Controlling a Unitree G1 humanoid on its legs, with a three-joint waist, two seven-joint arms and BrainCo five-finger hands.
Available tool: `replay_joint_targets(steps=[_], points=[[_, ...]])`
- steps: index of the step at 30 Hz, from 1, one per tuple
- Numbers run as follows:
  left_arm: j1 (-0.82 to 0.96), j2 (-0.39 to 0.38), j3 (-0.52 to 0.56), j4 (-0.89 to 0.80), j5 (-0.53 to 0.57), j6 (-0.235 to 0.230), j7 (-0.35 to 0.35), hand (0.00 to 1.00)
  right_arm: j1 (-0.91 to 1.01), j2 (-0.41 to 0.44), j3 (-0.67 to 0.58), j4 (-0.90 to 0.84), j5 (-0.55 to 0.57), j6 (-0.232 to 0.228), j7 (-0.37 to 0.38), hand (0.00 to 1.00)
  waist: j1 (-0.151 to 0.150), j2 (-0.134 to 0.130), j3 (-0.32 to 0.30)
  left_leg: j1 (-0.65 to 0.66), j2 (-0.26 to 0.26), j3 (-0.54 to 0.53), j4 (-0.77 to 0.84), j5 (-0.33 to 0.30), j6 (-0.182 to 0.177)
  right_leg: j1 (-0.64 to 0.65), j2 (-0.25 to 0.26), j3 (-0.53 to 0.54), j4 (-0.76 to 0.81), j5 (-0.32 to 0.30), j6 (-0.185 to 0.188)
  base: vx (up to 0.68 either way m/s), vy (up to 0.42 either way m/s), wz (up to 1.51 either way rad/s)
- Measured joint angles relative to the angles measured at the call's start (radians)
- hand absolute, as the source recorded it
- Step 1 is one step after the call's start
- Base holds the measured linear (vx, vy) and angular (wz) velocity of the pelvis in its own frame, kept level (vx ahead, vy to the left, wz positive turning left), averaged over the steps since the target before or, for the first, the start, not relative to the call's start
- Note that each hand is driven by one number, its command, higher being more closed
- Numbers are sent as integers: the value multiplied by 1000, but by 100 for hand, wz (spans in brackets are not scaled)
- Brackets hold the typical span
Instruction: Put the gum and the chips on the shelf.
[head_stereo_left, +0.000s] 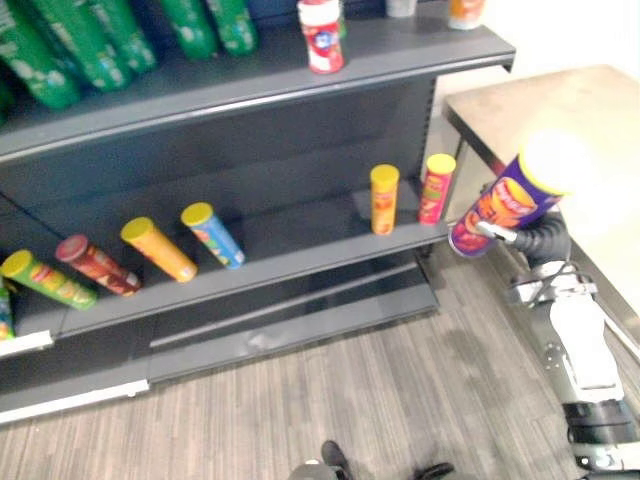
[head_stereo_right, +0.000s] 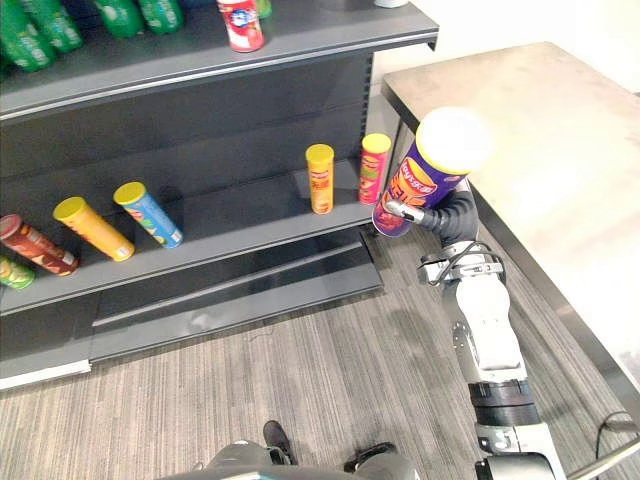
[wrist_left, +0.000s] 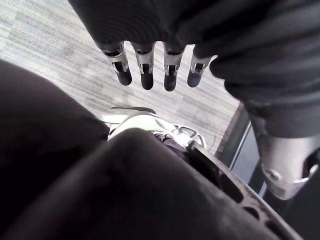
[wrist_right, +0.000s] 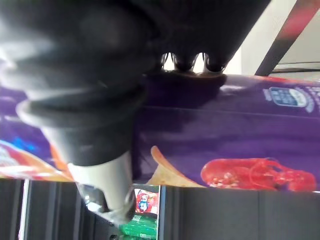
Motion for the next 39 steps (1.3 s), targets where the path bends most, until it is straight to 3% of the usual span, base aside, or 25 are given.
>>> replay_joint_targets(steps=[2,5,14,18,21,24,25,26,27,30,33,36,39], points=[[-1,20,-7,-8,-3,2,6,0,22,24,-4,-1,-29,0,-16,100,0,-19,1,-4,-17,-4,-14,-7,7,-6,-18,-1,12,5,-2,-80,98,11],[-1,34,-7,-9,-13,1,2,0,50,30,-6,-1,-35,0,-20,100,3,-42,3,-14,-11,1,-14,-7,7,-12,3,8,-20,29,-8,-53,52,0],[-3,30,-1,-17,-23,-35,-54,0,53,31,-8,-37,-39,-20,33,100,22,-41,8,-32,33,42,-10,9,-6,-45,75,58,-81,36,-12,-1,2,-10],[-3,26,-2,-36,-77,-39,-72,0,32,31,6,-37,-38,-23,69,100,24,-41,27,-33,32,33,-5,12,-11,-45,55,58,-51,35,-13,53,9,7],[-11,31,-1,-89,-85,-42,-69,0,14,40,51,-37,-38,-24,101,100,32,-50,37,-59,23,-8,42,-13,3,-45,12,59,12,36,-14,57,44,38],[-32,29,-1,-127,-74,-40,-38,0,11,51,104,-37,-38,-25,135,100,41,-36,61,-87,31,-89,144,-76,25,-62,-64,154,175,113,-79,91,131,67],[-35,30,-1,-139,-65,-40,-31,0,11,55,123,-37,-38,-25,140,100,46,-30,66,-100,37,-119,181,-96,31,-94,-67,245,226,157,-145,102,143,77],[-36,35,-2,-160,-46,-39,-25,0,10,63,143,-37,-39,-31,149,100,46,-23,79,-109,43,-175,222,-117,42,-148,-45,419,279,178,-153,147,131,114],[-46,38,-11,-167,-45,-35,-24,0,13,80,154,-37,-43,-34,149,100,42,-20,88,-125,38,-232,251,-134,53,-175,25,585,269,99,-56,96,60,124],[-67,58,-39,-164,-46,-7,-22,0,13,102,177,-37,-65,-42,128,100,44,-35,102,-136,-25,-342,300,-172,70,-205,136,809,189,3,5,120,18,137],[-74,67,-67,-163,-50,8,-5,0,28,118,190,-42,-71,-51,133,100,42,-31,118,-162,-66,-442,388,-209,49,-247,205,965,112,1,23,107,-28,126],[-67,75,-80,-163,-49,12,-3,0,59,124,190,-51,-63,-50,155,100,48,-38,122,-193,-88,-518,467,-244,30,-229,206,934,49,0,55,134,-169,92],[-64,72,-79,-166,-56,10,-6,0,31,127,189,-51,-30,-51,155,100,52,-34,124,-219,-60,-532,477,-241,9,-222,242,914,20,-24,58,112,-203,16]])
